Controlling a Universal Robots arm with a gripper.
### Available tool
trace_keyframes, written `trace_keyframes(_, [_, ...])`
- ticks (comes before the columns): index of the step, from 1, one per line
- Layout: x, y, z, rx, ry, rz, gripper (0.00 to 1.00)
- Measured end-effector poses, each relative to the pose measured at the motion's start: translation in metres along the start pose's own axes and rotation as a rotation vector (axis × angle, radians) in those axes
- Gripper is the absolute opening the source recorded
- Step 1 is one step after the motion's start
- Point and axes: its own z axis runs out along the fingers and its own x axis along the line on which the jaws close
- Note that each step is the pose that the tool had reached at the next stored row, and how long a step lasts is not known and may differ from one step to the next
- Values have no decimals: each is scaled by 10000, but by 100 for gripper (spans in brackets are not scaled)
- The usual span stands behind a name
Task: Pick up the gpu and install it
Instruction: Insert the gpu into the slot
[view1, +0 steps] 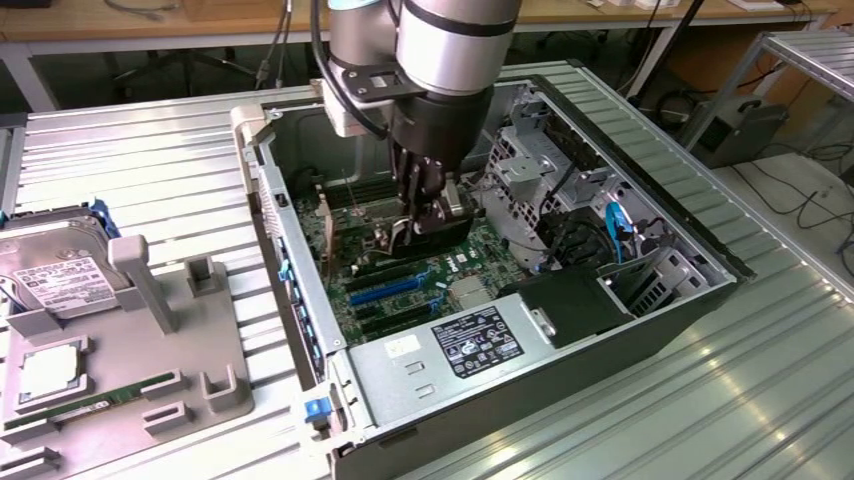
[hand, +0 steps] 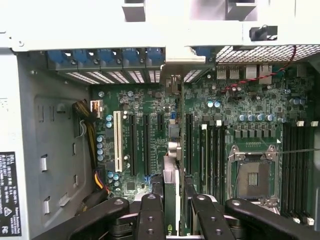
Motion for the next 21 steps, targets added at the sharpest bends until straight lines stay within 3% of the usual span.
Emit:
trace_keyframes(6, [0, 12, 128, 6, 2, -33, 26])
trace_keyframes(21, [-6, 40, 246, 5, -40, -33, 26])
